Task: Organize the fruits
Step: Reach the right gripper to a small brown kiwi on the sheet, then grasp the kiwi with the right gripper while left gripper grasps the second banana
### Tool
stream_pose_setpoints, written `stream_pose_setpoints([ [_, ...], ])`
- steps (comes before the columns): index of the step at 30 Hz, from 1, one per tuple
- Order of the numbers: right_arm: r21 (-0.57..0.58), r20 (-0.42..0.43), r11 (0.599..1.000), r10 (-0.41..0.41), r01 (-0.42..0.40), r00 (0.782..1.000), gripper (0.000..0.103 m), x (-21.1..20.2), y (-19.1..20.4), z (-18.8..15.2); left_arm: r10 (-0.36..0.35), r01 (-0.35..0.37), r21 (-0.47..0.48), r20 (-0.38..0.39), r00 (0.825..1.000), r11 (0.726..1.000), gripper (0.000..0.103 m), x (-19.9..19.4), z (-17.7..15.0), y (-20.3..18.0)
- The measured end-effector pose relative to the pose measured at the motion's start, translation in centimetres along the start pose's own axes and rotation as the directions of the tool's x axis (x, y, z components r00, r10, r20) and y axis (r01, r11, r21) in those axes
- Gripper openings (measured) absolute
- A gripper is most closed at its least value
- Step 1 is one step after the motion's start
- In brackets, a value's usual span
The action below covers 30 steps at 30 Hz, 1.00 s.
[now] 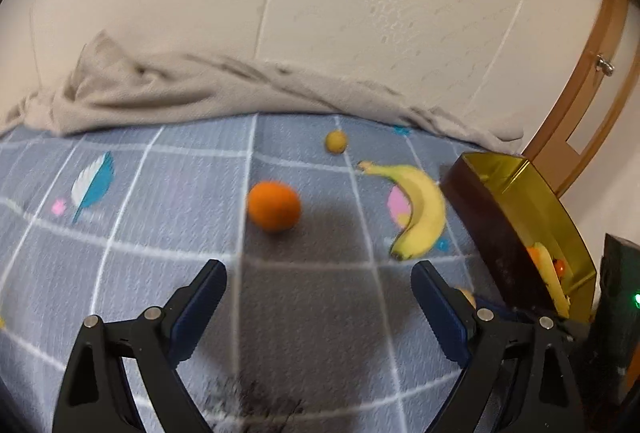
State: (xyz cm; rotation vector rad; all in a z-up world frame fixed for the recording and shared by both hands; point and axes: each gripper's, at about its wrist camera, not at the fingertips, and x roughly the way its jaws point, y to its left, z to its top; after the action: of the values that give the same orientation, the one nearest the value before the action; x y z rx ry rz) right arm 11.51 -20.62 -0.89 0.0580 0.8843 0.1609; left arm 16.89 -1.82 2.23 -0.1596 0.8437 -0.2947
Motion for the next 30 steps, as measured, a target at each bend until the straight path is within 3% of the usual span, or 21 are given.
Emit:
stream_pose_setpoints([
  [4,-0.032,0.043,0.999,-0.031,0.032,0.999,0.028,-1.0,0.4,0.0,-0.015,0.014,0.060,0.018,1.000,0.998,0.094,1.0,1.0,-1.5],
  [10,0.053,0.105,0.999,-0.005,-0.001,0.994,0.028,-3.1,-1.8,0.5,-0.056,0.055,0.101,0.004,0.998,0.993,0.094,3.1,2.1,-3.4],
  [14,0.120,0.145,0.991,0.048,-0.066,0.988,0.028,-4.5,-3.6,0.7,-0.055,0.053,0.194,0.005,0.998,0.980,0.094,4.0,1.9,-5.6],
  [17,0.160,0.211,0.976,0.112,-0.147,0.971,0.028,-5.9,-4.8,0.8,-0.068,0.067,0.232,-0.003,0.998,0.970,0.094,4.9,1.7,-6.5],
  [22,0.232,0.250,0.956,0.120,-0.180,0.961,0.028,-6.6,-6.6,0.9,-0.081,0.088,0.260,-0.038,0.996,0.961,0.092,6.7,1.5,-7.6],
  [25,0.240,0.249,0.955,0.112,-0.173,0.962,0.028,-6.5,-6.9,0.8,-0.081,0.097,0.313,-0.064,0.995,0.945,0.077,7.9,1.2,-8.5],
  [27,0.237,0.250,0.957,0.108,-0.169,0.962,0.028,-6.5,-6.9,0.7,-0.095,0.126,0.321,-0.111,0.989,0.939,0.047,8.6,1.1,-8.8],
  [30,0.234,0.249,0.958,0.104,-0.163,0.963,0.028,-6.3,-6.9,0.7,-0.108,0.143,0.321,-0.125,0.986,0.936,0.039,8.6,0.9,-8.7],
])
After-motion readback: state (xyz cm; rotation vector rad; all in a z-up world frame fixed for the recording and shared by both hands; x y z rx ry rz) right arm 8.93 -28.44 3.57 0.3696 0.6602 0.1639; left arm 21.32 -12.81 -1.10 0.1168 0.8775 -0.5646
